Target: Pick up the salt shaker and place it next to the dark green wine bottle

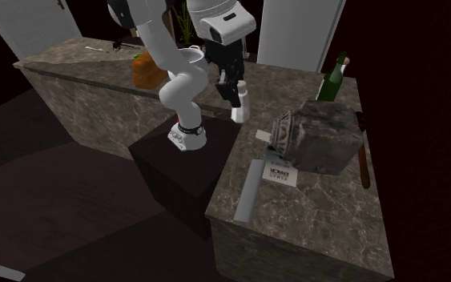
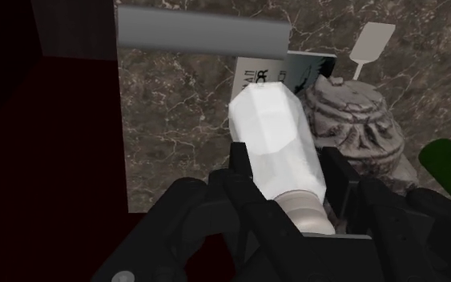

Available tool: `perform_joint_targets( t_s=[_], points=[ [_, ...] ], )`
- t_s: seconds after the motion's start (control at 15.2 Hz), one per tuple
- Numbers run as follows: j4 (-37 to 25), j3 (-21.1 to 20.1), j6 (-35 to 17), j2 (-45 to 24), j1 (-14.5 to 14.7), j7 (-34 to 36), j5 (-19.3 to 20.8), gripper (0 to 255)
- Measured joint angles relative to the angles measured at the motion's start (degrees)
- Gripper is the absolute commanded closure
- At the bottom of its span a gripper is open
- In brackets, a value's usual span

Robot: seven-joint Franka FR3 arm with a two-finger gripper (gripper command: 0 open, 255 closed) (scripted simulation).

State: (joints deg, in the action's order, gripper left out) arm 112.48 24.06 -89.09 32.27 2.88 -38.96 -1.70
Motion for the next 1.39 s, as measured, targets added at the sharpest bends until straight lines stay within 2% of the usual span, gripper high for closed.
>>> perform_joint_targets(
  t_s=[0.46, 0.59, 1.39],
  points=[
    [-7.9, 0.2, 5.3, -2.6, 0.8, 0.4, -0.8, 255],
    [-8.3, -0.4, 5.8, -2.6, 0.9, 1.2, -1.0, 255],
    [-1.8, -15.1, 2.2, 2.2, 3.3, 17.6, -5.0, 255]
  ],
)
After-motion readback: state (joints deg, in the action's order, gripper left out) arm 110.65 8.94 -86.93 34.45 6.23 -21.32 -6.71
